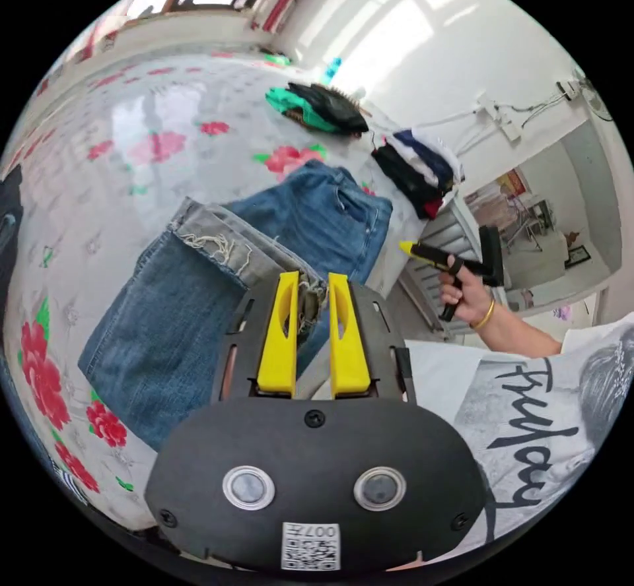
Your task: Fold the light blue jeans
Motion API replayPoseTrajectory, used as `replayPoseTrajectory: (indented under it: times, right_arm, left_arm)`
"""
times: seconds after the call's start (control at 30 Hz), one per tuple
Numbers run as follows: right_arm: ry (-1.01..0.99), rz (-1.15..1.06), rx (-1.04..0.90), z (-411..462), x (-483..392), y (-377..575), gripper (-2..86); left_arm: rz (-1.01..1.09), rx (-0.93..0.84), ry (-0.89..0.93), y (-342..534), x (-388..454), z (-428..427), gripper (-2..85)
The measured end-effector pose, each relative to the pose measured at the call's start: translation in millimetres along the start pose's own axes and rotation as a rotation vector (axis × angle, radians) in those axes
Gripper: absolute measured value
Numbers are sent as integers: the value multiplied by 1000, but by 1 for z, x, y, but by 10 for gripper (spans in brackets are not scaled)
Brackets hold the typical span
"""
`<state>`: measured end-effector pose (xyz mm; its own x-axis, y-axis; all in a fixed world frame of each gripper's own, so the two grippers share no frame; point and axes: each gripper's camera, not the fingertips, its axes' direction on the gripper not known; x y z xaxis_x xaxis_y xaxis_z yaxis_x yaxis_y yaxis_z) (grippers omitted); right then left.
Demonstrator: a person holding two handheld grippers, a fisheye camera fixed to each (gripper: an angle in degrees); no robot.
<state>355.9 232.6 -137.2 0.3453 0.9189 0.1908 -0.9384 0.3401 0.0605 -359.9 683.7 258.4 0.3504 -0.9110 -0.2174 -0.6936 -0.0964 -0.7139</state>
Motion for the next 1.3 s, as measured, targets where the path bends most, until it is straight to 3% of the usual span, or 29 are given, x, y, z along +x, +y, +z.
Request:
replayPoseTrajectory:
  times: [0.07, 0.23, 0.57, 0.67, 0.77, 0.87, 0.93, 1.03, 1.13, 1.3]
  right_arm:
    - [-44, 85, 17, -6, 20, -14, 41]
    - [-159, 276, 40, -4, 72, -39, 80]
    - [-175, 382, 45, 33, 80, -68, 73]
    - [-151, 227, 24, 33, 42, -87, 60]
    - [-155, -110, -8, 30, -45, -110, 50]
    - [-141, -540, -87, 42, -165, -111, 45]
    - [-169, -878, -163, 64, -256, -79, 42]
    - [-248, -1218, -308, 108, -335, -12, 38]
    - [-341, -1343, -589, 186, -372, 59, 32]
    - [-336, -1287, -1041, 302, -368, 125, 20]
  left_arm:
    - [-28, -15, 37, 0, -3, 4, 74]
    - [-148, 151, 32, 24, -27, -50, 72]
    - [-714, 404, 11, 161, -77, -99, 66]
    - [-785, 438, -23, 182, -76, -113, 61]
    - [-830, 476, -39, 193, -78, -125, 61]
    - [-858, 514, -29, 197, -80, -136, 61]
    - [-861, 530, -25, 198, -80, -143, 61]
    - [-862, 564, -26, 202, -78, -155, 61]
    - [-874, 579, -18, 212, -78, -163, 62]
    - [-960, 585, 69, 240, -87, -166, 76]
